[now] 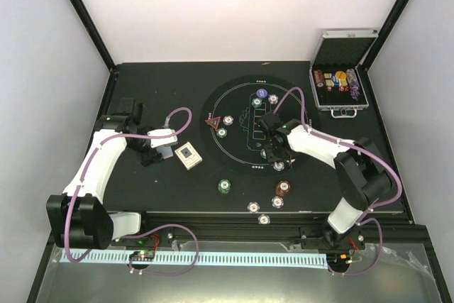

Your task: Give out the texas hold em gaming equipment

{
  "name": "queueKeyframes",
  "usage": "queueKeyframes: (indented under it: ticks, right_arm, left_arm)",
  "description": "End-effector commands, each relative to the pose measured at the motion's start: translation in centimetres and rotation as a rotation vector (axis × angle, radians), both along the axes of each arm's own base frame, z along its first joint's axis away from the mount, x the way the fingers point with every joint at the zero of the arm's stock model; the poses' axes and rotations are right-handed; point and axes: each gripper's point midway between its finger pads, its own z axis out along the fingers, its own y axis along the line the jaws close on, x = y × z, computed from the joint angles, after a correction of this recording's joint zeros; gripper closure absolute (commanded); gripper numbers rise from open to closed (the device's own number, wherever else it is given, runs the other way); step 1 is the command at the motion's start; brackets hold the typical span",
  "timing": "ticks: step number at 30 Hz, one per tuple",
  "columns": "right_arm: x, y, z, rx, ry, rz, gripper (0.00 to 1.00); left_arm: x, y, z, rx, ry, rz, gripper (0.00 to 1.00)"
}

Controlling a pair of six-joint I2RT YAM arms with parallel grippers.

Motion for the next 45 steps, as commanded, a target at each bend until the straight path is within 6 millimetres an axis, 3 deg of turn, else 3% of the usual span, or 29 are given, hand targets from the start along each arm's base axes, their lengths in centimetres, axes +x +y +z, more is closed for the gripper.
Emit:
queueKeyframes:
  ticks: [1, 6, 11, 15, 25, 45]
  right_arm:
    - [0.1, 0.0, 2.6, 0.036, -0.045, -0.003, 0.46]
    - [-1.9, -0.5, 3.9, 0.060, -0.047, -0.006, 0.46]
    - [-6.2, -0.4, 4.3, 0.116, -0.015, 0.023, 0.42]
    - [-9.0, 1.8, 5.8, 0.150, 0.015, 0.094, 0.30]
    - [-12.2, 0.8, 3.8, 0.163, 0.071, -0.010, 0.28]
    - [-12.0, -0.2, 1.4, 0.078, 0.080, -0.032, 0.40]
  left_arm:
    - [0.8, 0.2, 1.5, 0.007, -0.057, -0.010, 0.98]
    - [0.7, 0.2, 1.6, 0.005, -0.057, -0.010, 0.98]
    - [0.7, 0.2, 1.7, 0.005, -0.060, -0.011, 0.99]
    - [0.8, 0.1, 1.9, 0.002, -0.061, -0.012, 0.99]
    - [0.8, 0.0, 1.8, -0.005, -0.060, -0.015, 0.98]
    - [0.9, 0.1, 2.0, 0.001, -0.065, -0.016, 0.98]
